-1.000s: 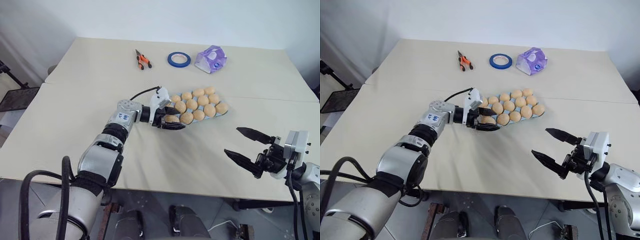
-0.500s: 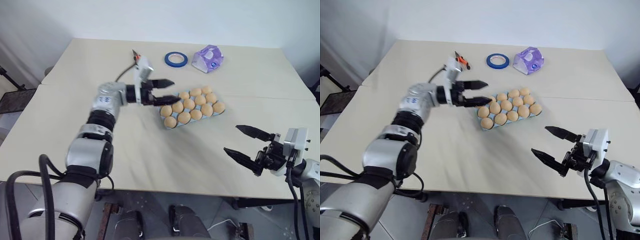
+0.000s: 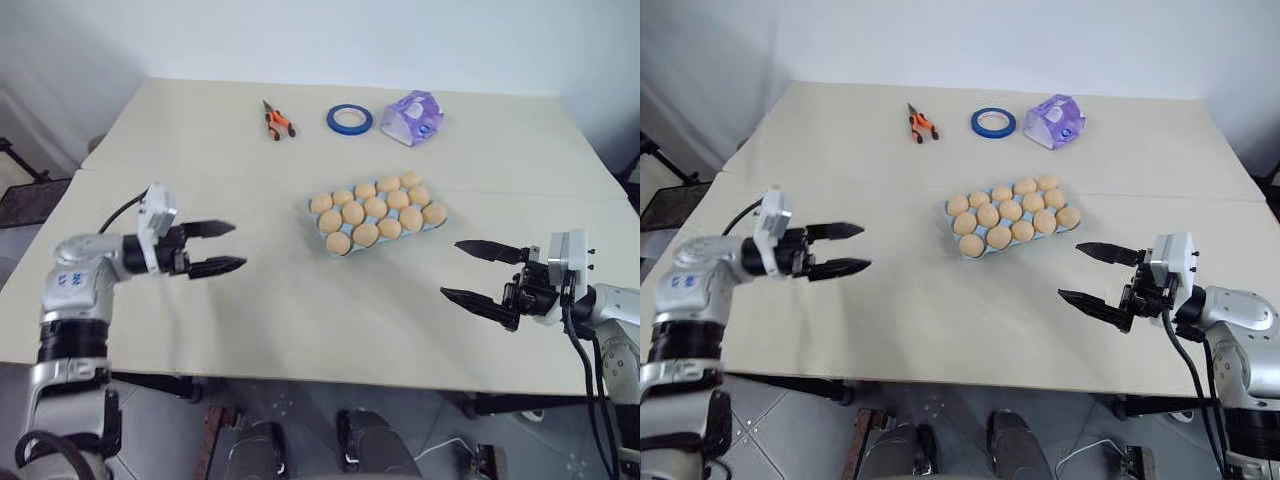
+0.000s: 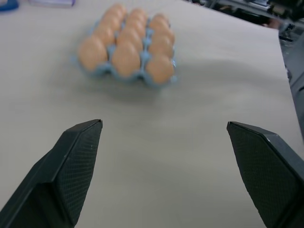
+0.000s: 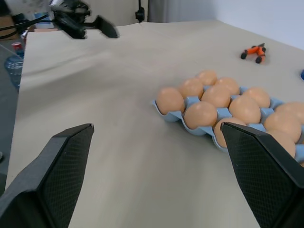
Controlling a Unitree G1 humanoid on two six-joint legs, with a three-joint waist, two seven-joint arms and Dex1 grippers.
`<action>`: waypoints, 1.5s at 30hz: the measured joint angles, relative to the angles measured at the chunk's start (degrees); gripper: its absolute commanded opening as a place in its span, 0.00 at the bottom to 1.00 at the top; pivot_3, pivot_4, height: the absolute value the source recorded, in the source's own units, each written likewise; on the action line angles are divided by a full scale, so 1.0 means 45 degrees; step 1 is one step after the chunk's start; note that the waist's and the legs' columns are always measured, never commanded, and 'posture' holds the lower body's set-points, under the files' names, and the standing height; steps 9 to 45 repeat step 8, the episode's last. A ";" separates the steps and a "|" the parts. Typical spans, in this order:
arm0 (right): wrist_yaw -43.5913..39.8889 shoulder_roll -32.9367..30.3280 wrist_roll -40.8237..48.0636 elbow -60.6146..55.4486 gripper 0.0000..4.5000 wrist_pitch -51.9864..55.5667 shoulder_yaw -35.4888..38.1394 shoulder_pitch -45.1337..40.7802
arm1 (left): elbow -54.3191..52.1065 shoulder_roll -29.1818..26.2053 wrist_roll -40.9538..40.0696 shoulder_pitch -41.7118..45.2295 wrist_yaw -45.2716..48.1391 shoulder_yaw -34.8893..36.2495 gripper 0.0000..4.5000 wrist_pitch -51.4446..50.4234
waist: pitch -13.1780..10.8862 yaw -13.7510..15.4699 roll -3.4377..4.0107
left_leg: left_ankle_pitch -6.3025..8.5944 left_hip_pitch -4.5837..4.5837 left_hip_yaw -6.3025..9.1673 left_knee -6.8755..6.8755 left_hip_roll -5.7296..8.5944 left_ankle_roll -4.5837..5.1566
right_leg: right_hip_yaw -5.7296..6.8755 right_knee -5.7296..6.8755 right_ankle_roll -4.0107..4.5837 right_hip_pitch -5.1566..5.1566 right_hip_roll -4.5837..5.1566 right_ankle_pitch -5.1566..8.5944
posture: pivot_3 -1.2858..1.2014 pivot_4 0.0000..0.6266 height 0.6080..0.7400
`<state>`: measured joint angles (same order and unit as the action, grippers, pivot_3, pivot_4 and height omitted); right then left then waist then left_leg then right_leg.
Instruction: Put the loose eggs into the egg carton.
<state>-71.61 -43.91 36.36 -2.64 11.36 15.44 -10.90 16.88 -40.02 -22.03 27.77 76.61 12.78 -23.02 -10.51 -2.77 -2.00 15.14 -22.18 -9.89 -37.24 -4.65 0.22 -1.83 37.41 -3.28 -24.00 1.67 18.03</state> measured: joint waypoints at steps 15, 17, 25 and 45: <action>-0.0645 -0.0053 -0.0276 0.0841 1.00 -0.0004 -0.0197 -0.0514 | -0.1214 -0.0174 -0.0519 -0.1290 -0.0494 0.0038 0.99 0.0140 | -0.0001 0.0116 -0.0009 | 0.0024 0.0003 0.0007 0.0015 0.0010 -0.0045 | 0.0001 -0.0004 0.0026 0.0001 0.0021 -0.0009 | 0.52 0.24 1.00; -0.0645 -0.0053 -0.0276 0.0841 1.00 -0.0004 -0.0197 -0.0514 | -0.1214 -0.0174 -0.0519 -0.1290 -0.0494 0.0038 0.99 0.0140 | -0.0001 0.0116 -0.0009 | 0.0024 0.0003 0.0007 0.0015 0.0010 -0.0045 | 0.0001 -0.0004 0.0026 0.0001 0.0021 -0.0009 | 0.52 0.24 1.00; -0.0645 -0.0053 -0.0276 0.0841 1.00 -0.0004 -0.0197 -0.0514 | -0.1214 -0.0174 -0.0519 -0.1290 -0.0494 0.0038 0.99 0.0140 | -0.0001 0.0116 -0.0009 | 0.0024 0.0003 0.0007 0.0015 0.0010 -0.0045 | 0.0001 -0.0004 0.0026 0.0001 0.0021 -0.0009 | 0.52 0.24 1.00; -0.0645 -0.0053 -0.0276 0.0841 1.00 -0.0004 -0.0197 -0.0514 | -0.1214 -0.0174 -0.0519 -0.1290 -0.0494 0.0038 0.99 0.0140 | -0.0001 0.0116 -0.0009 | 0.0024 0.0003 0.0007 0.0015 0.0010 -0.0045 | 0.0001 -0.0004 0.0026 0.0001 0.0021 -0.0009 | 0.52 0.24 1.00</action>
